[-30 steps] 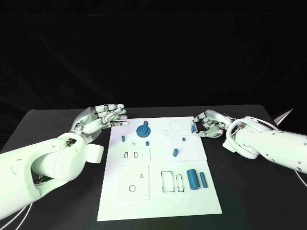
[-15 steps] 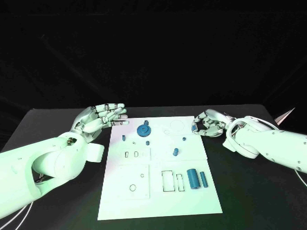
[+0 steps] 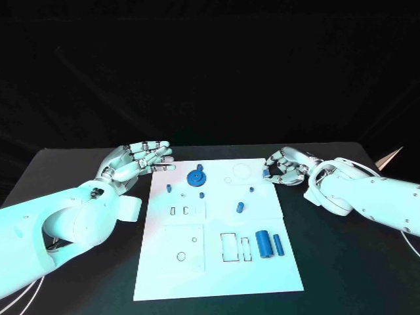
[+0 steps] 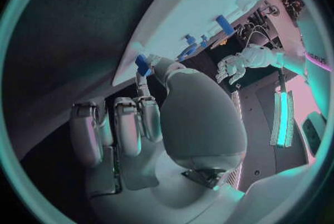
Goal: Assemble the parts on the task board
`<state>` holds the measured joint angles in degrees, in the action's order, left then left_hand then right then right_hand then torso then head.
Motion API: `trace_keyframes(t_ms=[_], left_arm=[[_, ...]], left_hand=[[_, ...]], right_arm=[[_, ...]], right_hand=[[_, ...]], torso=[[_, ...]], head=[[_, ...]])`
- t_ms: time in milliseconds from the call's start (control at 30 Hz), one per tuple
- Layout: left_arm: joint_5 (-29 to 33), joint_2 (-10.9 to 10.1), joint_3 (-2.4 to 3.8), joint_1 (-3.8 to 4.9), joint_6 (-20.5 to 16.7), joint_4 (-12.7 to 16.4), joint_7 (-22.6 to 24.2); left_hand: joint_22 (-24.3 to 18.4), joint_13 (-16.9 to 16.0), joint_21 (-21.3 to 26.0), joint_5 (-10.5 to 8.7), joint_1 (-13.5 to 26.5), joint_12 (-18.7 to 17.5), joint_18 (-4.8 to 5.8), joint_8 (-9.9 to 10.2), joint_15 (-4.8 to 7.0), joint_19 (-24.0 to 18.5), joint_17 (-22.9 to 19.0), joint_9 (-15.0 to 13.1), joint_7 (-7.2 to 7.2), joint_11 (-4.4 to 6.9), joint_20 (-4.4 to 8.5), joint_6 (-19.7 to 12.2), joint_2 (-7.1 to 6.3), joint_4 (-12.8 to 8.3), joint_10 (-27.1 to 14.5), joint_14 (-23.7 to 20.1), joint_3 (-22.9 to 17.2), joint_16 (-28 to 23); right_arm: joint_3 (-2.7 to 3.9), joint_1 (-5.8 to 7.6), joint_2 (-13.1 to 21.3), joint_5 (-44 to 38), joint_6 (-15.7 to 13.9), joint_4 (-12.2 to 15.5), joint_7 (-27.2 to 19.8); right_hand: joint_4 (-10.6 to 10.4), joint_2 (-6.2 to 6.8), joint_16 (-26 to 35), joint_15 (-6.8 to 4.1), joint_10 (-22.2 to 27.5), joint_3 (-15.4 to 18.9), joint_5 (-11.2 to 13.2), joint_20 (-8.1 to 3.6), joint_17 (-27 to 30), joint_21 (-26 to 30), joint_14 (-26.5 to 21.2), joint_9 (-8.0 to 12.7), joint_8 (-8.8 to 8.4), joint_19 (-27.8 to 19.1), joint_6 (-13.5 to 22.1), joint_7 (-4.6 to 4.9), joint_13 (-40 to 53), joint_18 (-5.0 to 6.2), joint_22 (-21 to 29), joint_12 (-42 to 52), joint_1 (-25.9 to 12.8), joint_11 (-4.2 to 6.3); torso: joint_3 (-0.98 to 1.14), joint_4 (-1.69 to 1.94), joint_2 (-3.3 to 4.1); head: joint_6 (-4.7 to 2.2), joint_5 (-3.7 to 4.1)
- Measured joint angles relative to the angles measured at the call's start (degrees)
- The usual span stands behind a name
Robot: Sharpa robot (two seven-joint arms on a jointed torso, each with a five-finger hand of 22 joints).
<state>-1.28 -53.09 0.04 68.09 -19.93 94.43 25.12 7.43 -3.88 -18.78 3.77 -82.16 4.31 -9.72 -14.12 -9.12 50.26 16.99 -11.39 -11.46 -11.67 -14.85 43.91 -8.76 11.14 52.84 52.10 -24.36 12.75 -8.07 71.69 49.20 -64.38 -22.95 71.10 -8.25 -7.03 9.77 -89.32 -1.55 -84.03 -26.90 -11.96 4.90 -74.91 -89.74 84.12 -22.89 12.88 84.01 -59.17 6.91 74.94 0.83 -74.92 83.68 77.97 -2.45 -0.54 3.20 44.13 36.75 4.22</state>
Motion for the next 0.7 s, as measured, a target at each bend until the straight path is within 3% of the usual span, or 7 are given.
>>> trace_keyframes(t_ms=[167,333,700], left_arm=[[0.0,-0.1,0.00,0.00,0.0,0.0,0.0],[0.0,-0.2,0.00,0.00,0.0,0.0,-0.1],[0.0,-0.3,0.00,0.00,0.0,-0.3,-0.1]], left_hand=[[0.0,0.0,0.0,0.00,0.0,0.0,0.00,0.0,0.00,0.0,0.0,0.0,0.00,0.00,0.00,0.0,0.00,0.0,0.0,0.0,0.0,0.0],[0.0,0.0,0.0,0.00,0.0,0.0,0.00,0.0,0.00,0.0,0.0,0.0,0.00,0.00,0.00,0.0,0.00,0.0,0.0,0.0,0.0,0.0],[0.0,0.0,0.0,0.00,0.0,0.0,0.00,0.0,0.00,0.0,0.0,0.0,0.00,0.00,0.00,0.0,0.00,0.0,0.0,0.0,0.0,0.0]], right_arm=[[0.07,0.00,0.4,0.0,-1.7,1.4,0.5],[0.26,0.16,1.5,-0.2,-3.5,4.5,1.2],[0.54,1.38,2.3,-2.1,-7.8,17.3,6.3]], right_hand=[[0.0,-0.23,0.0,-0.01,0.0,0.0,0.0,0.00,0.0,0.0,0.0,0.0,0.00,0.0,0.1,-0.09,0.0,0.00,0.0,0.0,0.1,0.00],[0.2,-0.38,0.0,-0.01,0.0,-0.2,-0.1,0.00,0.0,0.0,0.0,0.0,0.00,0.0,0.1,-0.10,0.0,0.00,0.0,0.0,-0.1,0.00],[0.2,-0.67,-0.2,-0.01,0.0,-0.7,-0.1,-0.20,0.0,0.0,0.0,0.0,0.00,-0.2,0.3,-0.19,0.0,0.00,0.0,0.0,-0.2,0.00]], torso=[[-0.01,0.00,0.01],[-0.03,-0.03,-0.03],[-0.03,-0.12,-0.08]], head=[[0.05,0.00],[0.15,-0.11],[0.31,-0.54]])
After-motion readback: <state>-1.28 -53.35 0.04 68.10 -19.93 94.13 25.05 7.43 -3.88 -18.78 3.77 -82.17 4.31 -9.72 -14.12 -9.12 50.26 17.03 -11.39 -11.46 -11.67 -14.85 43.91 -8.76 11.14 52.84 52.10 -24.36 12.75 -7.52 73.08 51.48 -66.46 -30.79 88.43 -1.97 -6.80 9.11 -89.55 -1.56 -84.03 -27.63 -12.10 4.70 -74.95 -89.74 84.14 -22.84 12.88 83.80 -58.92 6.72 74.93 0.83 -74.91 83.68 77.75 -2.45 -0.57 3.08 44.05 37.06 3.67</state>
